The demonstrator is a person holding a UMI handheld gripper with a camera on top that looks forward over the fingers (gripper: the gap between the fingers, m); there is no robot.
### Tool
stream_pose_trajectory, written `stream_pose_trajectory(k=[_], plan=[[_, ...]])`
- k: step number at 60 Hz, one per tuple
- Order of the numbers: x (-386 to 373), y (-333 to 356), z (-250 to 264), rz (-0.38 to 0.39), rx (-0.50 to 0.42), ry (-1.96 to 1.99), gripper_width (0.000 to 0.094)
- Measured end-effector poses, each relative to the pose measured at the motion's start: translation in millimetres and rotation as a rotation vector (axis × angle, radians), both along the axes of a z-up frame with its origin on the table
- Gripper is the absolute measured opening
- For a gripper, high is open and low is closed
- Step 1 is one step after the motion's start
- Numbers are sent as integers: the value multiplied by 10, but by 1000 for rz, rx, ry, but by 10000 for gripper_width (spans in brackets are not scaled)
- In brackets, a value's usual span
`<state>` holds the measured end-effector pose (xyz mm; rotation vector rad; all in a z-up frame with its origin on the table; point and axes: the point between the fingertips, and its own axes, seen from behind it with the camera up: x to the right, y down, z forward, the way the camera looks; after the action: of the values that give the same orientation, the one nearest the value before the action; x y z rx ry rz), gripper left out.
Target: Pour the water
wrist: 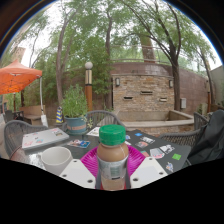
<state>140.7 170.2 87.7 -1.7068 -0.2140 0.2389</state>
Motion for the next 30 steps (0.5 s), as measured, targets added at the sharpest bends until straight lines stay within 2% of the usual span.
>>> stream_pose_trajectory(k=[8,14,21,30], plan=[[18,-69,-49,-7,-127,-23,502],[-6,-224,-17,4,-189,10,845],[41,-504,20,-8,-253,-37,831],[58,-1105,376,-59,-271,-89,834]])
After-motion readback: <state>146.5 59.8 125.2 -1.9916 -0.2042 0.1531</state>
